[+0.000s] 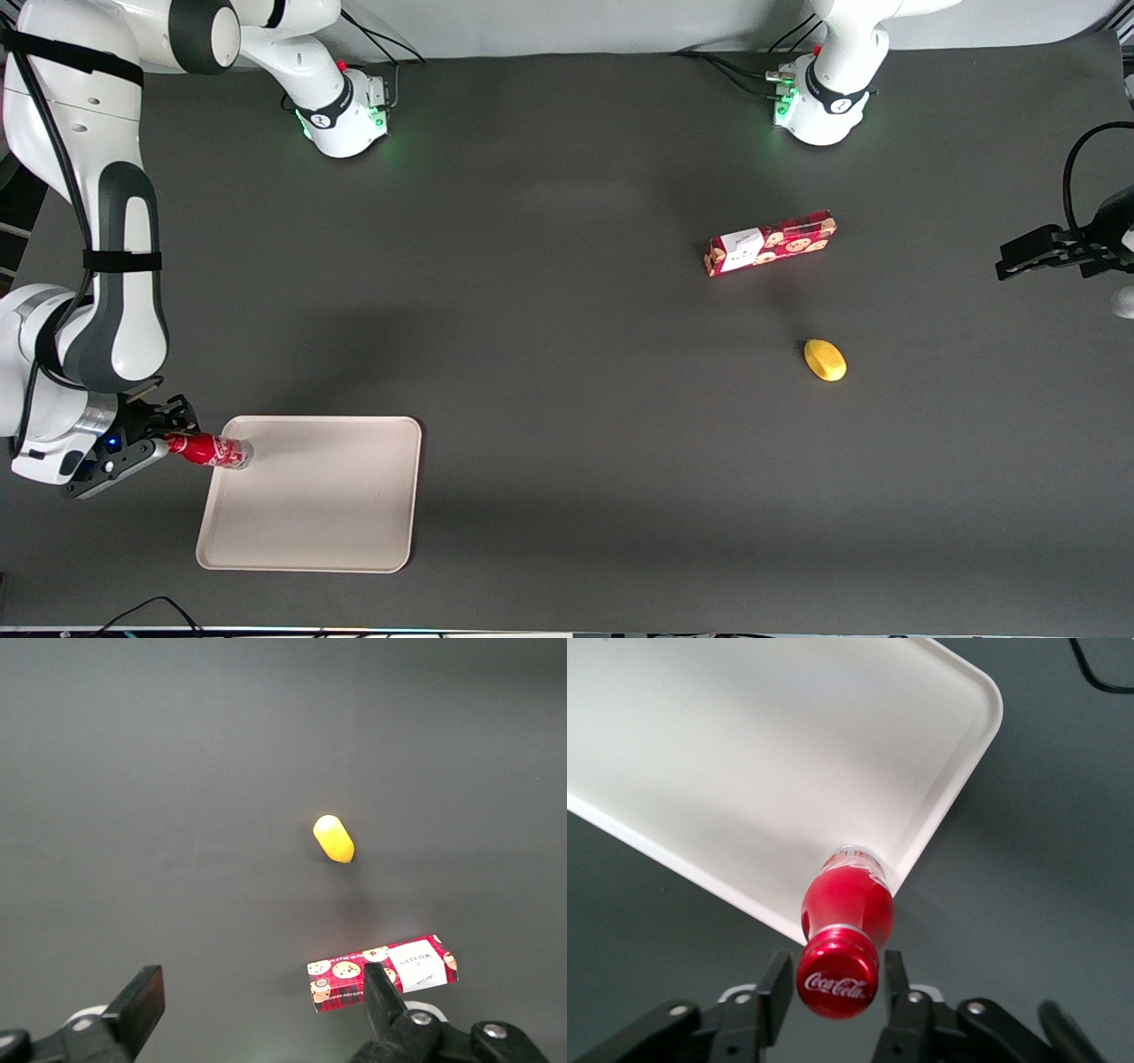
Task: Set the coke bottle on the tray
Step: 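Lower the bottle upright onto the tray corner, then open the right gripper and release the bottle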
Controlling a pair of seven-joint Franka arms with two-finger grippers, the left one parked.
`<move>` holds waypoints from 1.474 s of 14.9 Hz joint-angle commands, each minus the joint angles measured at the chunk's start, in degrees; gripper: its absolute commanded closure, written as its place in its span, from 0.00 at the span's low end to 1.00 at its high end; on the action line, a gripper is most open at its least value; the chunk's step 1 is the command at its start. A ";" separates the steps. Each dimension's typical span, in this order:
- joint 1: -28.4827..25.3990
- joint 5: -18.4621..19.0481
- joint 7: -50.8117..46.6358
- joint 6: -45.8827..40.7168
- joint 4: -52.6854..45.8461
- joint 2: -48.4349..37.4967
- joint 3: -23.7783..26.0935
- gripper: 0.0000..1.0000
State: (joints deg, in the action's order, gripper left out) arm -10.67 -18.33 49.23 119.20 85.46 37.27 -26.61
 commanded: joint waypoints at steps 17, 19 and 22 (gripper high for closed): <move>-1.37 10.06 -36.10 -22.49 -6.97 -13.08 7.87 0.00; -1.02 10.07 -41.64 -28.38 -6.27 -17.30 10.51 0.00; -0.76 10.07 -44.66 -29.64 2.13 -27.30 12.80 0.00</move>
State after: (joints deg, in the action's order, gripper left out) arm -11.96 -9.50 8.02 89.56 77.68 20.34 -15.83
